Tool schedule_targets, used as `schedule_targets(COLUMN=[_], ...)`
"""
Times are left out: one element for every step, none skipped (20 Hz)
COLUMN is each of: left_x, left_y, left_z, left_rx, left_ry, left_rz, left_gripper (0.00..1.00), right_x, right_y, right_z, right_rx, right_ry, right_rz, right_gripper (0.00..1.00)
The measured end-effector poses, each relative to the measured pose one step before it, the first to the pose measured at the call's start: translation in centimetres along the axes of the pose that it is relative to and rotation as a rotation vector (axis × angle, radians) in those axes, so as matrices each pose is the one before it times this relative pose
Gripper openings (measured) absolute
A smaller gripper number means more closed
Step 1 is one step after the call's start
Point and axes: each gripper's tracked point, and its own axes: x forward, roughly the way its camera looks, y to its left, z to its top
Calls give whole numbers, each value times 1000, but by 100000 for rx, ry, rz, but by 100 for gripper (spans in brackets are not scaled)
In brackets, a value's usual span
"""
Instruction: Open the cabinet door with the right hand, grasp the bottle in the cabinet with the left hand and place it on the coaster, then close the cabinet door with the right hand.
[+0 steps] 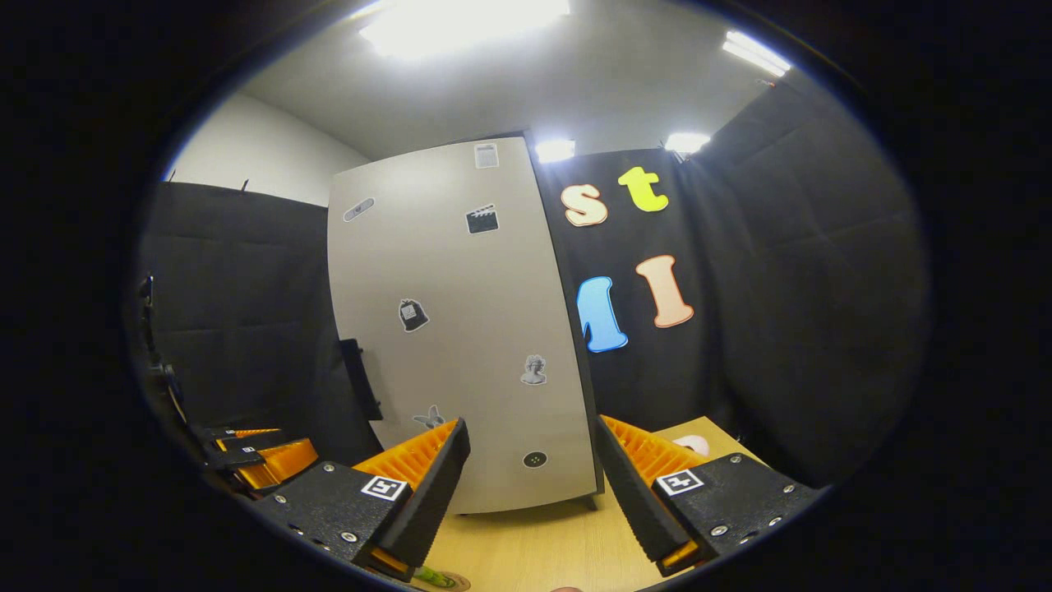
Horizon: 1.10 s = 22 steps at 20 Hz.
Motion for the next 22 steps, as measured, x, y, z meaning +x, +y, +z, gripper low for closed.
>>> schedule_targets(left_x=[13,29,-27,-29,14,34,7,-13,-15,25,-96,40,-10,52,-10,-72,16,18,25,-69,-20,14], left_y=[-30,-11,-34,3,53,61,-3,-21,27,29,9,-135,63,174,-30,5,-3,-18,124,63,-27,-33], left_z=[-29,-38,40,11,96,-56,3,-106,1,-32,18,68,71,-56,-15,-34,-51,-59,-5,8,3,-4], left_rx=[-89,-75,-165,8,242,138,-20,-59,-116,-523,-1120,-1128,-303,300,-95,-335,-295,-18,392,94,-292,-184], left_ry=[53,7,148,5,-219,-119,56,67,155,414,193,-323,-343,-74,163,488,284,76,274,38,46,125], left_rz=[-278,46,-132,11,109,102,-17,100,76,183,403,186,756,803,-17,42,39,105,531,277,-11,147], left_gripper=[74,74,78,79,79,78,78,74,74,78,78,78,79,78,75,74,78,75,78,78,78,74], right_x=[43,-24,-4,2,13,-27,5,-9,-8,27,45,-23,-16,-20,-20,18,-4,19,-4,-31,1,-8], right_y=[19,3,-27,3,-11,78,47,-42,34,33,25,-9,0,23,58,-22,-28,28,-27,32,9,-16], right_z=[-17,-29,27,-23,33,12,70,-32,17,2,26,-75,-18,-5,60,16,10,6,-49,-73,41,21], right_rx=[190,86,-130,-239,-382,-311,-9,31,16,-49,-137,-193,-150,66,320,177,-102,-153,-127,102,247,172], right_ry=[66,115,32,62,26,-51,-213,-40,91,133,107,246,251,94,-78,-118,-110,-31,159,247,80,82], right_rz=[37,-45,-24,142,-63,-17,202,-71,178,274,228,238,137,154,323,-32,-191,20,-156,-50,6,-102], right_gripper=[94,94,94,94,94,94,94,94,94,94,94,94,94,94,94,94,94,94,94,94,94,94])
